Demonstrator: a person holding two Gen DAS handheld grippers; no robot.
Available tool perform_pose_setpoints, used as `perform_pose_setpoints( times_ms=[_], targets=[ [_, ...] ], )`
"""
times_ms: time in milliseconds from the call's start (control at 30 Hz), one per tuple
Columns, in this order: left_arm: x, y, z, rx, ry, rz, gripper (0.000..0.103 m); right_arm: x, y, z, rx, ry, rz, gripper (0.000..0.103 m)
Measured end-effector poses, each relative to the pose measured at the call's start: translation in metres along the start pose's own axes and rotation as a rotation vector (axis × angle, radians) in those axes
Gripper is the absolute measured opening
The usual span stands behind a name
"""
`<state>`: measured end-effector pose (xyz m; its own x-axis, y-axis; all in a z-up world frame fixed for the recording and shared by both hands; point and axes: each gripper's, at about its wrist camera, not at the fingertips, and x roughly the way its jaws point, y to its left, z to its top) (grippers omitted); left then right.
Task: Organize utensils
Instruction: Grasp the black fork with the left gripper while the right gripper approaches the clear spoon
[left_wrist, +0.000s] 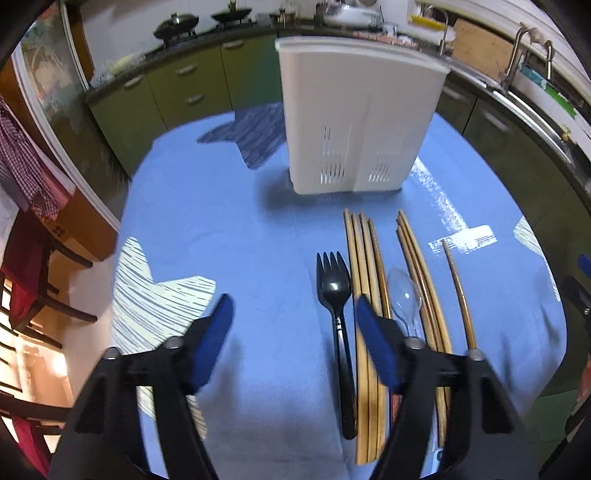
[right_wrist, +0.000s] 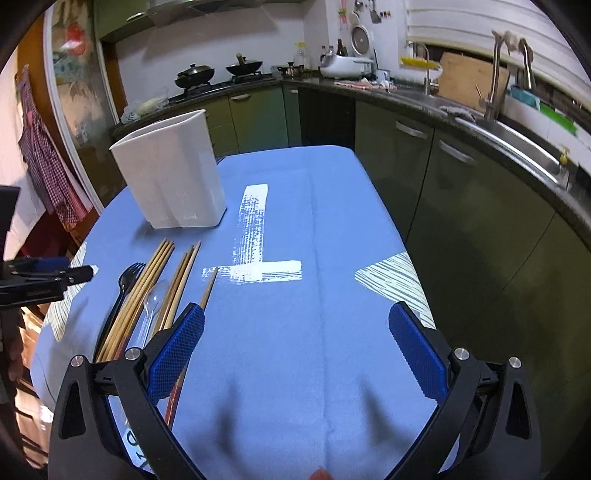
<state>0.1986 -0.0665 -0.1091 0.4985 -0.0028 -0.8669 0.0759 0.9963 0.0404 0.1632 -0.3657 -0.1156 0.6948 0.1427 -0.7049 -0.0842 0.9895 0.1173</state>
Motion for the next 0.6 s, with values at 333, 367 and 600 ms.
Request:
perform_pose_setpoints(
  times_ms=[333, 367, 600],
  targets=[
    [0.035, -0.018, 0.002, 0.043, 0.167, -0.014, 0.022, 0.013, 0.001, 0.012, -0.003, 0.082, 0.051, 0.099],
    [0.038, -0.019, 0.003, 0.045, 0.174, -0.013, 0.022, 0.014, 0.002, 0.012, -0.005, 0.084, 0.055, 0.099],
    [0.053, -0.028, 0.007, 0.062, 0.221, -0.025, 0.013, 0.017, 0.003, 0.013, -0.017, 0.101, 0.072, 0.096]
  ],
)
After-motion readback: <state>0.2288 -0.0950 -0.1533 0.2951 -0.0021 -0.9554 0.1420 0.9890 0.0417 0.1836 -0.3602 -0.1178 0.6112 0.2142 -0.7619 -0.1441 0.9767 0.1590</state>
